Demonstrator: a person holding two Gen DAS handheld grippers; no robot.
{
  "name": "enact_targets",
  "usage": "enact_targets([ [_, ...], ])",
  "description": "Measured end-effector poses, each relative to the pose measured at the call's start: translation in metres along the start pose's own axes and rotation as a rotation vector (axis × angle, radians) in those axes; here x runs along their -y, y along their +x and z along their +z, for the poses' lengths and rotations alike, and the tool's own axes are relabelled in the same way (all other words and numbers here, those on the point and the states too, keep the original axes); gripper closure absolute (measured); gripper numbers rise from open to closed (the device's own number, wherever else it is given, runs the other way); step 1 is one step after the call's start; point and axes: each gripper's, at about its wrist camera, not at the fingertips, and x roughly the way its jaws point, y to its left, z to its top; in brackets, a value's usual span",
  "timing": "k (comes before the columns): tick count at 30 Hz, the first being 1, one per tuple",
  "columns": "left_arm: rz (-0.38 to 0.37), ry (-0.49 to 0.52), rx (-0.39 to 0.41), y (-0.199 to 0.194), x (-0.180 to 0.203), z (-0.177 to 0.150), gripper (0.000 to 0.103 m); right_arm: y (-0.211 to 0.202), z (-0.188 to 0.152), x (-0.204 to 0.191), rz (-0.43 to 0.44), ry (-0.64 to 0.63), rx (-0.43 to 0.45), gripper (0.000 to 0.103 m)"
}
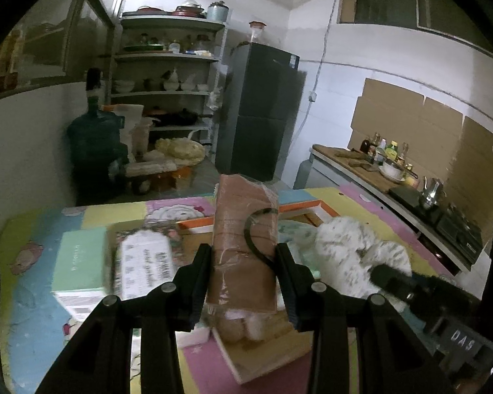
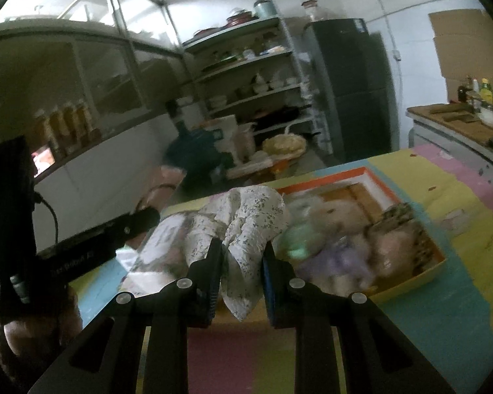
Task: Organize soft objects
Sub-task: 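Carry the pink towel with the left tool while the right tool carries the floral cloth over the tray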
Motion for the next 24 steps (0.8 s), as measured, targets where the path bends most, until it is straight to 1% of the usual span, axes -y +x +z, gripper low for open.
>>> enact_targets([
  [6, -0.008, 0.015, -0.028, 0.024, 0.019, 0.004, 0.063, -0.001, 0.017, 0.026, -0.040, 0.015, 0.028, 0.079],
  [15, 0.000, 0.042, -0.062, 0.059, 0.039, 0.011, 0.063, 0.005, 0.037, 0.061, -0.083, 0.026, 0.041, 0.079],
  [20, 0.005, 0.048, -0.084, 0.078, 0.045, 0.015, 0.063, 0.013, 0.054, 0.081, -0.110, 0.016, 0.042, 0.079],
  [24, 0.011, 0.045, -0.104, 0.092, 0.045, 0.016, 0.063, 0.024, 0.066, 0.095, -0.111, 0.020, 0.035, 0.079],
])
